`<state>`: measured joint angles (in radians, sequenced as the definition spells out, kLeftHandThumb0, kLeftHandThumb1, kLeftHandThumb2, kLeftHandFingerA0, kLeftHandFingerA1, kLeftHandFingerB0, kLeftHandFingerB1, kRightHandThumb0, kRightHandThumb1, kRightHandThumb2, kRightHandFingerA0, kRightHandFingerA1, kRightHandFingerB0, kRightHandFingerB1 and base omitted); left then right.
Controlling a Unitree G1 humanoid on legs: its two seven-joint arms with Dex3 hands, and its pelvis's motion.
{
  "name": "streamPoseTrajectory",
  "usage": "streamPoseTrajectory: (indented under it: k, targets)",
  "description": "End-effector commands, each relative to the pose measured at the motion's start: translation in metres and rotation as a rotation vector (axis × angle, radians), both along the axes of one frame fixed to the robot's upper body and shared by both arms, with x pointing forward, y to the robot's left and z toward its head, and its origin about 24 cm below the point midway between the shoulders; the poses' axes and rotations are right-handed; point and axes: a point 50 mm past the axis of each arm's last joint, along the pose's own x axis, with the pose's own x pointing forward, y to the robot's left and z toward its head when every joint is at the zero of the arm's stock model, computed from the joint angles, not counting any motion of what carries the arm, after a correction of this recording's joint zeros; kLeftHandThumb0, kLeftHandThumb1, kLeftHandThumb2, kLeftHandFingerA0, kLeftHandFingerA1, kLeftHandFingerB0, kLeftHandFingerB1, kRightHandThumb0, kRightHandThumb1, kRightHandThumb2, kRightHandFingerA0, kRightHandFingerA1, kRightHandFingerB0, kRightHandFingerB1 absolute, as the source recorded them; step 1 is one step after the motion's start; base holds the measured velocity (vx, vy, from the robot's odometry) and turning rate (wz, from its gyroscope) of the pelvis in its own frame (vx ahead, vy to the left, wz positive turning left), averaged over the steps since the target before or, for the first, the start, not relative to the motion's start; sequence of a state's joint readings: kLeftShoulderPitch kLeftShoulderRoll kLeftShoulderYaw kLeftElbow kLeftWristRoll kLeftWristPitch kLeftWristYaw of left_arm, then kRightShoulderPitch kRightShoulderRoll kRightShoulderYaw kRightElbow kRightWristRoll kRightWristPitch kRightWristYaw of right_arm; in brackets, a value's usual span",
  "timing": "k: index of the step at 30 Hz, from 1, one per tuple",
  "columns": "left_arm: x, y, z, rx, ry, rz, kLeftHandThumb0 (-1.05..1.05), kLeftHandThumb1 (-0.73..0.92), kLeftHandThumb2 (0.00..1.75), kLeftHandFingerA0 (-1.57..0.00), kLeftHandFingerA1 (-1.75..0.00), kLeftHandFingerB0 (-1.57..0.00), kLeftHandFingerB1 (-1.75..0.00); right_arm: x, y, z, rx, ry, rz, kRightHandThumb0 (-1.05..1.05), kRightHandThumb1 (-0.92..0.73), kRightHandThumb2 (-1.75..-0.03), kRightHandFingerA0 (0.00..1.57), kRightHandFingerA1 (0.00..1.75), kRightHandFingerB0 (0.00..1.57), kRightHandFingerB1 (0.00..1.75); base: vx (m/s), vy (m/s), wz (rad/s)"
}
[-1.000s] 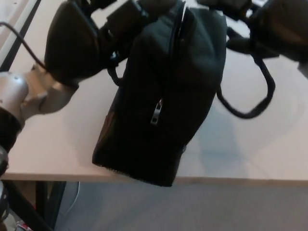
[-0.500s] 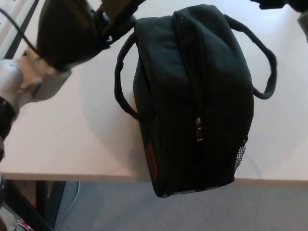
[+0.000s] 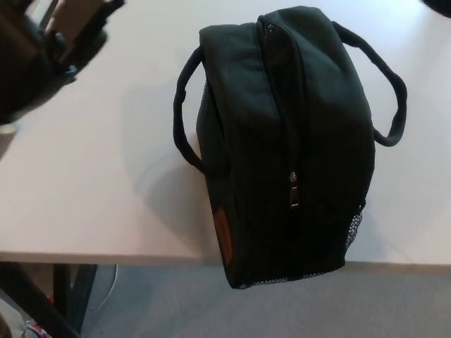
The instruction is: A lunch bag is kept on the middle of the desk and the robot uses both its hands to grab the opening of the bag from the left and right and moves its hands away from each other to spread the bag open
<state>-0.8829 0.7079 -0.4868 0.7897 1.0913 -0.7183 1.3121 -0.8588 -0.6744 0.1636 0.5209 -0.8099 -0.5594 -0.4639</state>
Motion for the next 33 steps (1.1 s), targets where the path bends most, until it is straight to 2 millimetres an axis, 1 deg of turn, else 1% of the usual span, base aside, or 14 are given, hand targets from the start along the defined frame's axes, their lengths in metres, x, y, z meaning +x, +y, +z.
streamPoseTrajectory:
  k: [1,5,6,8,10,11,12,14,18,28,29,30,32,33]
  targets:
    - [-0.032,0.021,-0.017,-0.109,0.037,0.050,0.11,0.40,0.79,-0.16,-0.38,-0.06,-0.25,-0.055,-0.019,-0.017,0.067,-0.047,0.106,-0.26,-0.52,-0.56,0.28,0.33,0.02,0.24,0.00,0.000,0.00]
    - [-0.083,0.024,-0.055,-0.212,0.110,-0.031,0.15,0.32,0.90,-0.14,-0.51,-0.05,-0.47,-0.105,-0.025,-0.058,0.065,-0.036,0.158,-0.27,-0.53,-0.59,0.28,0.37,0.10,0.21,0.00,0.000,0.00]
    - [-0.097,0.024,-0.064,-0.243,0.146,-0.036,0.19,0.44,0.65,-0.25,-0.35,-0.16,-0.29,-0.119,-0.026,-0.071,0.084,-0.024,0.168,-0.26,-0.52,-0.56,0.32,0.36,0.12,0.26,0.00,0.000,0.00]
    - [-0.126,0.026,-0.084,-0.304,0.236,-0.036,0.20,0.45,0.66,-0.27,-0.35,-0.19,-0.29,-0.146,-0.030,-0.098,0.164,0.018,0.167,-0.29,-0.52,-0.56,0.32,0.35,0.18,0.28,0.00,0.000,0.00]
    - [-0.155,0.029,-0.101,-0.358,0.335,-0.022,0.20,0.34,0.89,-0.21,-0.54,-0.04,-0.45,-0.172,-0.032,-0.123,0.241,0.089,0.161,-0.28,-0.53,-0.56,0.35,0.35,0.22,0.29,0.00,0.000,0.00]
    - [-0.168,0.031,-0.109,-0.384,0.383,-0.003,0.18,0.37,0.91,-0.24,-0.55,-0.07,-0.48,-0.183,-0.033,-0.136,0.275,0.128,0.156,-0.22,-0.34,-0.85,0.29,0.56,0.14,0.49,0.00,0.000,0.00]
    - [-0.187,0.032,-0.119,-0.437,0.472,0.008,0.12,0.60,0.60,-0.40,-0.43,-0.18,-0.31,-0.198,-0.034,-0.158,0.329,0.220,0.145,-0.21,-0.35,-0.86,0.32,0.57,0.21,0.51,0.00,0.000,0.00]
    - [-0.216,0.031,-0.133,-0.541,0.612,0.005,0.13,0.61,0.60,-0.36,-0.42,-0.17,-0.30,-0.224,-0.034,-0.193,0.400,0.368,0.107,-0.26,-0.54,-0.56,0.46,0.41,0.36,0.35,0.00,0.000,0.00]
    - [-0.269,0.021,-0.157,-0.805,0.899,-0.017,0.17,0.63,0.59,-0.24,-0.37,-0.11,-0.25,-0.260,-0.026,-0.263,0.362,0.689,0.009,-0.33,-0.61,-0.59,0.40,0.38,0.27,0.31,0.00,0.000,0.00]
    - [-0.281,0.026,-0.168,-0.832,1.166,0.061,0.16,0.66,0.62,-0.30,-0.40,-0.13,-0.29,-0.268,0.020,-0.310,0.456,0.995,-0.008,-0.44,-0.71,-0.63,0.18,0.29,0.12,0.26,0.00,0.000,0.00]
    - [-0.280,0.028,-0.172,-0.822,1.183,0.081,0.12,0.67,0.61,-0.29,-0.39,-0.14,-0.29,-0.267,0.025,-0.313,0.474,1.043,-0.014,-0.30,-0.62,-1.10,0.00,0.50,0.00,0.49,0.00,0.000,0.00]
    - [-0.280,0.028,-0.175,-0.818,1.198,0.093,0.11,0.68,0.61,-0.28,-0.39,-0.14,-0.29,-0.267,0.026,-0.315,0.477,1.070,-0.012,-0.48,-0.71,-0.63,0.18,0.30,0.12,0.26,0.00,0.000,0.00]
    - [-0.280,0.027,-0.176,-0.821,1.221,0.100,0.08,0.69,0.61,-0.28,-0.39,-0.14,-0.29,-0.267,0.025,-0.316,0.465,1.085,-0.004,-0.48,-0.71,-0.63,0.18,0.29,0.12,0.26,0.00,0.000,0.00]
    - [-0.281,0.026,-0.177,-0.821,1.230,0.106,0.03,0.69,0.60,-0.30,-0.38,-0.15,-0.29,-0.266,0.024,-0.317,0.464,1.103,-0.002,-0.31,-0.61,-1.10,0.00,0.50,0.00,0.49,0.00,0.000,0.00]
